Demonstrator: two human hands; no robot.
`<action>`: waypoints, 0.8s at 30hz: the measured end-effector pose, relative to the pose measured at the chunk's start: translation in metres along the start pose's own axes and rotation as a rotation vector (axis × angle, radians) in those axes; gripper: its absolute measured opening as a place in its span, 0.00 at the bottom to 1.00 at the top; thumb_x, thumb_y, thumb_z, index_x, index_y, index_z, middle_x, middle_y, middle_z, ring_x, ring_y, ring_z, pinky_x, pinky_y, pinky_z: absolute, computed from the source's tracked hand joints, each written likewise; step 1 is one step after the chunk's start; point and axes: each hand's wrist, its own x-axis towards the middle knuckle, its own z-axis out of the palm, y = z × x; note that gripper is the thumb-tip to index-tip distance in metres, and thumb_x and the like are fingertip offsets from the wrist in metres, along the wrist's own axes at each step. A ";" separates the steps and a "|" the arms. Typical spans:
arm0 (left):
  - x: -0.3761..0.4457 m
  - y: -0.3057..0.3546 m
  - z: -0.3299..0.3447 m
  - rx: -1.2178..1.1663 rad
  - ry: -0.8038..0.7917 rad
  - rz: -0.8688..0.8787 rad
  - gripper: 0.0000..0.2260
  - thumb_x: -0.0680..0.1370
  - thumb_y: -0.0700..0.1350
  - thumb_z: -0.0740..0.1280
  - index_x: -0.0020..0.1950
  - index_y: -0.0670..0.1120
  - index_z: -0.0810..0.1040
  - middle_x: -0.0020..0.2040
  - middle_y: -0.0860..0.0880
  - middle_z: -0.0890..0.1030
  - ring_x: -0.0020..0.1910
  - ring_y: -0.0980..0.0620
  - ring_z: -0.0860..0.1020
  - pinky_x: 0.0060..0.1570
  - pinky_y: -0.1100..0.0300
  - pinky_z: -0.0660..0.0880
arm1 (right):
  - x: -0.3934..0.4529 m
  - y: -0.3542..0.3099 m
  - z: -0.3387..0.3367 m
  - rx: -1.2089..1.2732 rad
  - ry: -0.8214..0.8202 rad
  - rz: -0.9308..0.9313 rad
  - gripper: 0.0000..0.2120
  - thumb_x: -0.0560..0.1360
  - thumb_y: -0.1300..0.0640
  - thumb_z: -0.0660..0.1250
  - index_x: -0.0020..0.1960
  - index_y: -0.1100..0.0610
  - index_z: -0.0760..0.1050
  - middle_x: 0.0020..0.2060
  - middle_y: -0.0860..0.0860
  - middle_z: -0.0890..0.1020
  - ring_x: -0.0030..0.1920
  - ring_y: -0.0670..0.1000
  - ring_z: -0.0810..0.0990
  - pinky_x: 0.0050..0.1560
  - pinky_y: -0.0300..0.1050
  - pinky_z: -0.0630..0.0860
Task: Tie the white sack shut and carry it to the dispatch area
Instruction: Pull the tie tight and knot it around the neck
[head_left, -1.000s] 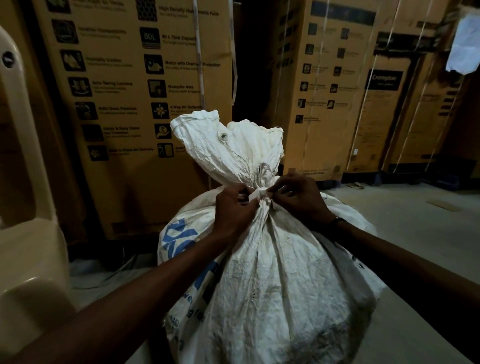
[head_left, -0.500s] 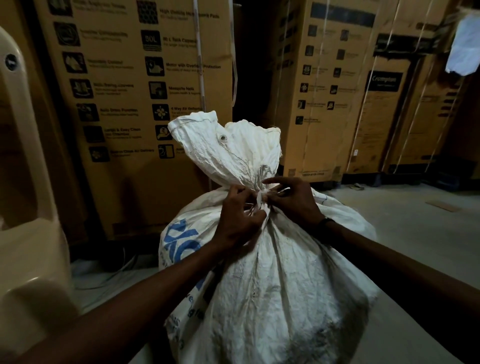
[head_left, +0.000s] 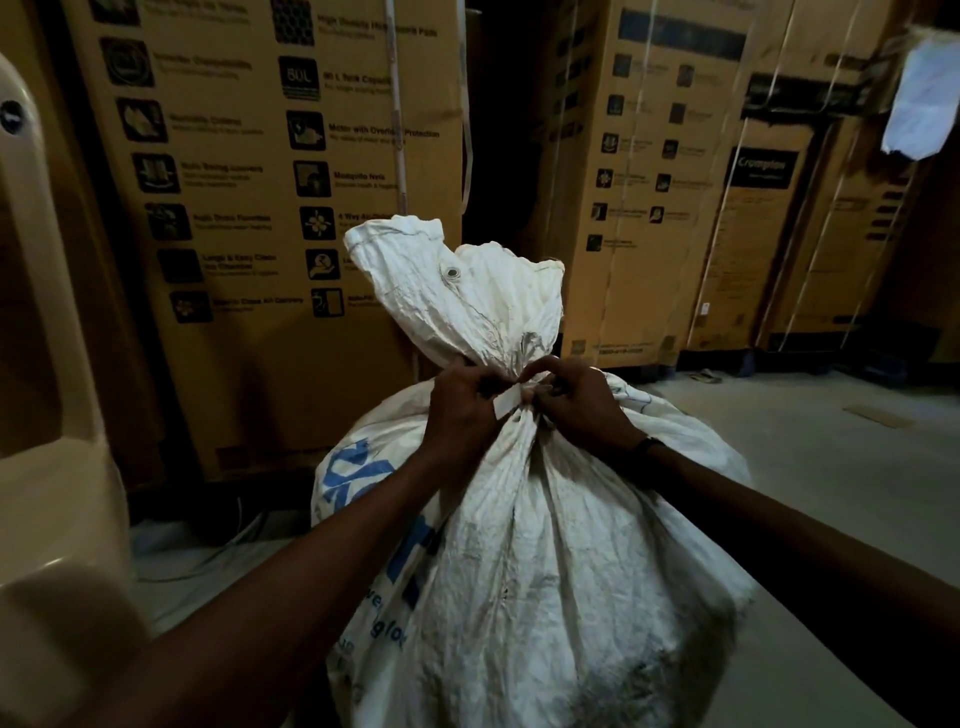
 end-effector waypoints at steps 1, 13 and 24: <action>0.000 -0.001 0.001 0.046 0.003 0.016 0.11 0.70 0.60 0.78 0.42 0.54 0.87 0.44 0.48 0.83 0.43 0.54 0.84 0.43 0.55 0.81 | 0.000 -0.001 0.000 -0.008 -0.003 0.002 0.07 0.75 0.64 0.73 0.50 0.54 0.83 0.37 0.56 0.81 0.31 0.41 0.78 0.34 0.31 0.69; 0.002 -0.002 -0.003 0.370 -0.147 0.131 0.12 0.77 0.46 0.70 0.56 0.40 0.77 0.54 0.44 0.71 0.43 0.47 0.77 0.42 0.61 0.74 | 0.001 -0.005 -0.007 -0.062 -0.061 -0.069 0.06 0.76 0.58 0.73 0.53 0.52 0.81 0.45 0.59 0.82 0.43 0.55 0.84 0.43 0.46 0.77; 0.015 -0.011 -0.036 0.375 -0.170 0.114 0.02 0.74 0.29 0.68 0.46 0.33 0.80 0.52 0.36 0.77 0.46 0.47 0.74 0.42 0.68 0.65 | 0.002 -0.018 -0.012 -0.122 -0.064 -0.108 0.07 0.76 0.60 0.75 0.54 0.55 0.82 0.46 0.59 0.81 0.42 0.57 0.83 0.43 0.48 0.78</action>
